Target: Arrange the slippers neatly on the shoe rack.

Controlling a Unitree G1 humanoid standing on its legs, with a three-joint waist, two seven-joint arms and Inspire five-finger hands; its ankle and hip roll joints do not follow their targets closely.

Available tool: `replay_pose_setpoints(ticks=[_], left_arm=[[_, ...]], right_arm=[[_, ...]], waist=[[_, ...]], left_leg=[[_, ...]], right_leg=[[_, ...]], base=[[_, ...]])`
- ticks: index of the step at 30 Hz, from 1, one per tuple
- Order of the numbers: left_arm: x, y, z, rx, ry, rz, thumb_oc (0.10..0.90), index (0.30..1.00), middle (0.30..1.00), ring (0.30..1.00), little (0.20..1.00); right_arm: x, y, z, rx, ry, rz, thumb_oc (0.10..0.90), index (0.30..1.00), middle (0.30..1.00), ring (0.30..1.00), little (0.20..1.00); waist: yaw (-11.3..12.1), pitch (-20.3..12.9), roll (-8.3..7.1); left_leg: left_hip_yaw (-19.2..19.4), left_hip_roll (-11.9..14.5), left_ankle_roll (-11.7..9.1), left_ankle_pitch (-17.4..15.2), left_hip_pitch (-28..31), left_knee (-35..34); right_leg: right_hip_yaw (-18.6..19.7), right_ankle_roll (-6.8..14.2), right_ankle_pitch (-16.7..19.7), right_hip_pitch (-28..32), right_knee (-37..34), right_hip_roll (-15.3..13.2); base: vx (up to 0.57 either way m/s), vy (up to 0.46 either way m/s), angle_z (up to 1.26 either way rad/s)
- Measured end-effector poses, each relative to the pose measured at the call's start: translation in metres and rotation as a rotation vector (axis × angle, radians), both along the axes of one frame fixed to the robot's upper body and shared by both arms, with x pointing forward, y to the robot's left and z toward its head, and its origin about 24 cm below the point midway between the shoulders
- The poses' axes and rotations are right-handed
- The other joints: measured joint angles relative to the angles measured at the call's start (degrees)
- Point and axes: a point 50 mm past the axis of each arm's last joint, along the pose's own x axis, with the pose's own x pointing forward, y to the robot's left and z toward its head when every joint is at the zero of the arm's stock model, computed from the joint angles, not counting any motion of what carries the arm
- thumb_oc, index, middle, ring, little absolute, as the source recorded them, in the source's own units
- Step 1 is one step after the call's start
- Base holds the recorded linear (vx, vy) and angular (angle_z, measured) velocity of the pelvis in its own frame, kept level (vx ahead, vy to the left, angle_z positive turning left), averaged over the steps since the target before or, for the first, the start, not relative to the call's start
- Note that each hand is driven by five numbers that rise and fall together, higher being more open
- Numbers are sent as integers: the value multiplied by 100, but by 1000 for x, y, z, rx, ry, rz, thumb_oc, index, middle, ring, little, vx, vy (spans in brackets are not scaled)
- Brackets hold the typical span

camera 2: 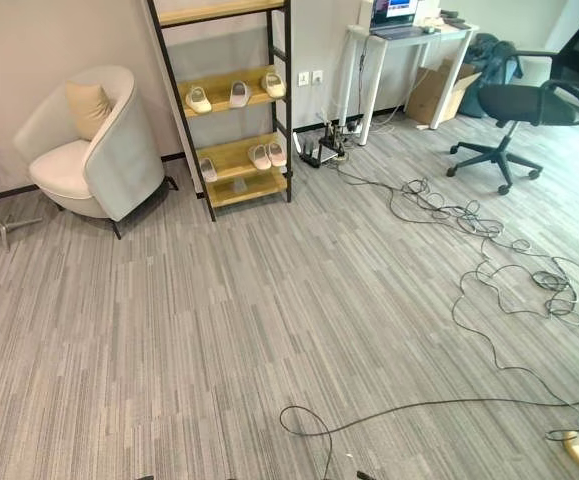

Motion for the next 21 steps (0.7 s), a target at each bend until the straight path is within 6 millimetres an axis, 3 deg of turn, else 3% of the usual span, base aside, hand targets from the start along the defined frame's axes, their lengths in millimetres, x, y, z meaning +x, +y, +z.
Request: replay_pose_setpoints(ticks=[7,15,21], left_arm=[[4,-1,1,1,-14,-3,800,900,900,900,900],[21,-10,2,24,-36,-173,800,900,900,900,900],[46,-14,7,47,-83,-309,800,900,900,900,900]], right_arm=[[-8,0,-1,3,26,2,800,900,900,900,900],[11,1,1,-10,12,109,800,900,900,900,900],[29,7,3,-8,-11,195,800,900,900,900,900]], waist=[[4,20,-29],[0,46,-68],[-24,352,-83]], left_leg=[[-39,41,-3,-1,-8,0],[-38,87,-36,2,-35,6],[-70,209,-205,52,-89,21]], right_leg=[[-16,-6,2,0,1,53],[-13,-21,-6,-33,4,95],[-67,-109,-31,-100,84,197]], base=[[-1,-5,0],[8,-77,-1],[16,-152,2]])
